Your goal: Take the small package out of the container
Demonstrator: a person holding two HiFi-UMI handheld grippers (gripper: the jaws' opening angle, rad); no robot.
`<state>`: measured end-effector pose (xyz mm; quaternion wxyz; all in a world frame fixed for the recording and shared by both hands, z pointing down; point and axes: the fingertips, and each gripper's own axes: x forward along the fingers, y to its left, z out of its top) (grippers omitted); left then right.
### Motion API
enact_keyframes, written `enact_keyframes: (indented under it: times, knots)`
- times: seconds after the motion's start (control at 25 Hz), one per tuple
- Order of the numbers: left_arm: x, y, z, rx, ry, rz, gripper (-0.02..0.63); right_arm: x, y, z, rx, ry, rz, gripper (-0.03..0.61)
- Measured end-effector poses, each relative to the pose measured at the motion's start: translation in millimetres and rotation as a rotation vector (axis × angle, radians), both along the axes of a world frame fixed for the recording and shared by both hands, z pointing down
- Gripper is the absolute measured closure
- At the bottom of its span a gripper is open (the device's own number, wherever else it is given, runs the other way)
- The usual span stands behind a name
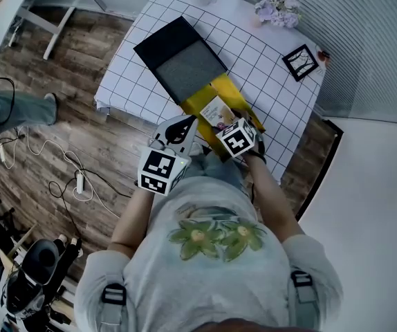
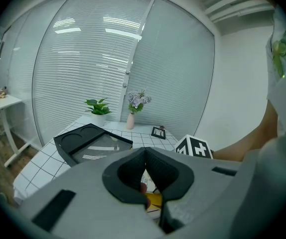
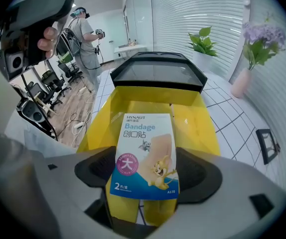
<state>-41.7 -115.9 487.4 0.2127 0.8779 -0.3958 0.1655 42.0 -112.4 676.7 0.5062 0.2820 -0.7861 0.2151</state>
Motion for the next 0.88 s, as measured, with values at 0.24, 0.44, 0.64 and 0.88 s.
enact_keyframes:
  times: [0.24, 0.44, 0.64, 0.88]
  knots:
    - [-2, 3, 0, 0.004, -0.005, -0.003, 0.607, -1, 5, -4, 0.038, 0.016, -0.027, 0.227]
    - [-2, 4, -3, 0.019, -0.018, 0.002, 0.607, -3, 6, -14, 0.053, -0.006, -0.016, 0.227]
    - [1, 4, -8, 0.029, -0.007, 0.0, 0.607, -4, 6, -22, 0.065, -0.011, -0.017, 0.227]
    - [0, 4, -9, 0.035, -0.008, -0.001, 0.607, -3, 6, -27, 0.069, -0.011, -0.013, 0.225]
